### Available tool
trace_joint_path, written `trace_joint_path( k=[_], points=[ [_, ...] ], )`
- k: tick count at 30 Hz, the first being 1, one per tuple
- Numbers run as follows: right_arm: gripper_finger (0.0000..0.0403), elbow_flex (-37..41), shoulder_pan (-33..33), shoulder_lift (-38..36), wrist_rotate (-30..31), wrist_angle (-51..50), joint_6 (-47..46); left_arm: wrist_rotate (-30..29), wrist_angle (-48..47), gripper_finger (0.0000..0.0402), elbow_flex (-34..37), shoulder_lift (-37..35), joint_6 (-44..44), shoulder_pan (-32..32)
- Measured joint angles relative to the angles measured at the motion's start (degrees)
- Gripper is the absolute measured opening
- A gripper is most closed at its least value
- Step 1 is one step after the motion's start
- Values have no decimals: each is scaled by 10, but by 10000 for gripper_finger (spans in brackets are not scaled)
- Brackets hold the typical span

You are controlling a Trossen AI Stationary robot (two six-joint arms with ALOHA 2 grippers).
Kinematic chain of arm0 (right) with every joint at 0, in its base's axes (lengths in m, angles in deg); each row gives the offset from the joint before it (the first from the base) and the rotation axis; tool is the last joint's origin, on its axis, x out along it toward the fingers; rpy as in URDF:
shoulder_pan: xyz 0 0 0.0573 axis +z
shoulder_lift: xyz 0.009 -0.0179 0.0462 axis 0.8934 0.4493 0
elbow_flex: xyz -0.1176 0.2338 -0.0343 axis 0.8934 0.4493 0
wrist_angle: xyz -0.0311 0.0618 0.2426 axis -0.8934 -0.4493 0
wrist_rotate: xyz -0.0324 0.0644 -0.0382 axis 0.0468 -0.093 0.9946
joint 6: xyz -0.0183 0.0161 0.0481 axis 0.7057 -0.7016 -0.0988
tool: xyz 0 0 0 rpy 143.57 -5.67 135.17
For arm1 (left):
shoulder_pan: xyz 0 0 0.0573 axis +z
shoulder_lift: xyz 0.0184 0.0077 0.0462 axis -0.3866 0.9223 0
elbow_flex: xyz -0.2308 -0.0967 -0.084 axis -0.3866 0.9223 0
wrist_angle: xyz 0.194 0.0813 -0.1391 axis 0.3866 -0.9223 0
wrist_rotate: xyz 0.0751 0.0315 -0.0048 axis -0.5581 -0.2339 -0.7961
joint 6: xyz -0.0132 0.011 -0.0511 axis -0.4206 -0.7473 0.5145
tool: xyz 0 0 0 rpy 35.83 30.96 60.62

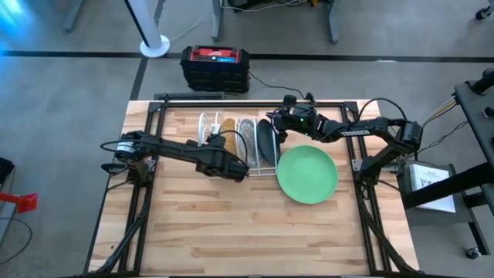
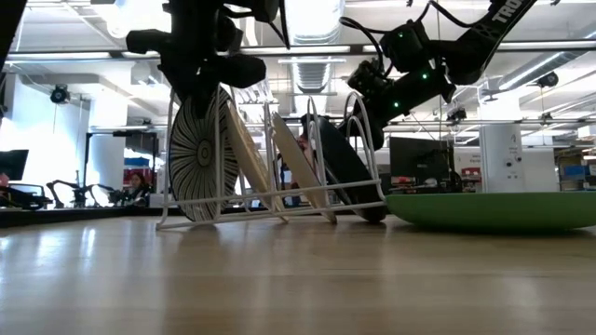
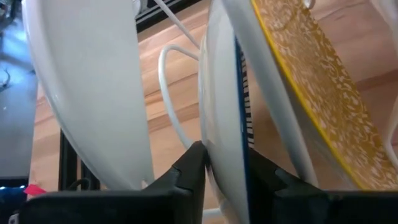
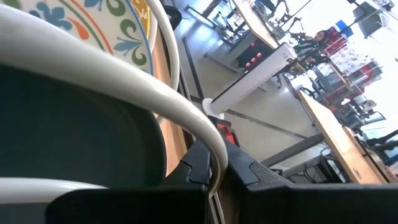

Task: Sort dishes
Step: Put the blue plate in the dish rack, then adjust the dish rack

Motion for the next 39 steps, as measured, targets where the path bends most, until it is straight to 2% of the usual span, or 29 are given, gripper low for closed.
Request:
trace_joint_path(
  k=[14,24,39],
  points=[
    [2,0,0,0,0,-3,1,3,-7,102,-41,-1,-26,-1],
    [2,0,0,0,-1,-3,1,21,-6,110,-45,-3,-40,-2],
    [2,0,1,0,-5,-3,-3,50,-5,112,-74,-17,-106,-5]
  ],
)
